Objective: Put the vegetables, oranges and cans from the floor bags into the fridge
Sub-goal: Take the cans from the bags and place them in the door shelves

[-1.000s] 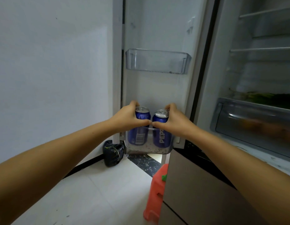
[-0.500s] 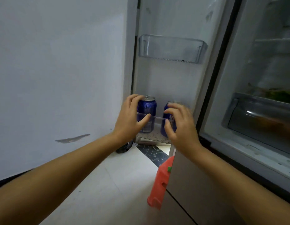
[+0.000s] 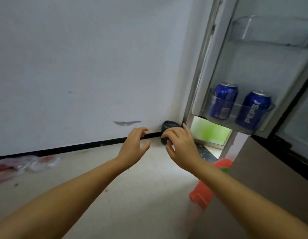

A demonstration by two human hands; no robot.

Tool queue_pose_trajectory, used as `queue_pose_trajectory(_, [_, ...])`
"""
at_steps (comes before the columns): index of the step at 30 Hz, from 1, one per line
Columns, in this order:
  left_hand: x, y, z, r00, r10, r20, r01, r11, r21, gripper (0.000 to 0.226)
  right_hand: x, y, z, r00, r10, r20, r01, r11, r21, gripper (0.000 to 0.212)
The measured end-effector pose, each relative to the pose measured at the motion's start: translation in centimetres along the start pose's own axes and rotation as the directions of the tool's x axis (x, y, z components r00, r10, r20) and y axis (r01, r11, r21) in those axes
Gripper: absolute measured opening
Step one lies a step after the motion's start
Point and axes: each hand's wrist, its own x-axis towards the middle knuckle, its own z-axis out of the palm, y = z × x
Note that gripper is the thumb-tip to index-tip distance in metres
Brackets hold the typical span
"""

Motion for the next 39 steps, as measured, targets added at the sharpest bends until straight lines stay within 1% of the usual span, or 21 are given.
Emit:
queue_pose_trajectory(4, [-6.1,-7.2,-9.5,0.992,-0.116,-0.040,0.118,0.991,0.066,0.042,2.1,-10.4,6.8,0.994,-0.025,0.111,0.016,0.997,0.079,0.020])
queue_pose_trajectory(7, [-11.5,-13.2,-17.8,0.978,-0.194,-0.076,0.204,0.967,0.154,0.040,3.7,-18.9,12.0,0.978,-0.101,0.182,0.078,0.989,0.127,0.021])
queue_pose_trajectory(9, [-15.1,-17.1,-23.3,0.953,-0.279,-0.115,0.298,0.934,0.199,0.039,4.5,-24.4,15.3,0.959,-0.148,0.241,0.107,0.979,0.176,0.022])
queue_pose_trajectory(13, [-22.2,-23.6,-32.4,0.876,-0.433,-0.213,0.479,0.836,0.268,0.037,6.0,-33.2,21.3,0.900,-0.240,0.363,0.155,0.956,0.247,0.024])
queue_pose_trajectory(16, [-26.6,-27.1,-36.6,0.790,-0.541,-0.288,0.609,0.742,0.279,0.036,7.0,-38.3,25.3,0.838,-0.303,0.455,0.193,0.943,0.273,0.025])
queue_pose_trajectory(18, [-28.5,-29.4,-38.4,0.741,-0.597,-0.307,0.670,0.686,0.282,0.036,7.8,-41.2,27.7,0.801,-0.335,0.497,0.207,0.933,0.295,0.027])
queue_pose_trajectory(20, [-29.4,-32.0,-39.7,0.716,-0.629,-0.302,0.698,0.653,0.294,0.037,8.9,-43.8,30.2,0.772,-0.364,0.521,0.220,0.922,0.319,0.027])
queue_pose_trajectory(22, [-29.2,-35.0,-40.8,0.709,-0.647,-0.283,0.705,0.639,0.307,0.036,10.6,-45.9,32.8,0.743,-0.388,0.545,0.229,0.913,0.337,0.028])
queue_pose_trajectory(27, [-26.1,-43.3,-44.8,0.719,-0.654,-0.235,0.691,0.634,0.348,0.036,17.1,-50.6,40.5,0.655,-0.446,0.610,0.259,0.891,0.373,0.033])
queue_pose_trajectory(29, [-25.0,-46.2,-47.2,0.691,-0.677,-0.254,0.721,0.617,0.316,0.034,20.2,-52.5,43.7,0.606,-0.467,0.644,0.263,0.882,0.392,0.034])
queue_pose_trajectory(31, [-24.2,-49.1,-50.0,0.677,-0.685,-0.269,0.733,0.596,0.327,0.034,23.5,-54.9,46.9,0.568,-0.503,0.651,0.294,0.863,0.411,0.035])
queue_pose_trajectory(32, [-24.0,-50.7,-51.5,0.669,-0.687,-0.285,0.741,0.585,0.330,0.034,25.1,-56.2,48.4,0.551,-0.517,0.654,0.300,0.855,0.423,0.035])
queue_pose_trajectory(35, [-24.4,-54.8,-55.7,0.609,-0.719,-0.334,0.792,0.537,0.290,0.032,28.9,-60.5,52.2,0.510,-0.548,0.663,0.283,0.835,0.472,0.034])
queue_pose_trajectory(37, [-24.6,-57.9,-58.2,0.580,-0.741,-0.338,0.813,0.500,0.297,0.032,30.9,-63.5,54.8,0.480,-0.579,0.660,0.293,0.814,0.501,0.033])
queue_pose_trajectory(39, [-24.3,-61.2,-60.6,0.561,-0.758,-0.333,0.826,0.488,0.281,0.033,32.7,-66.3,57.4,0.455,-0.605,0.653,0.286,0.794,0.537,0.033])
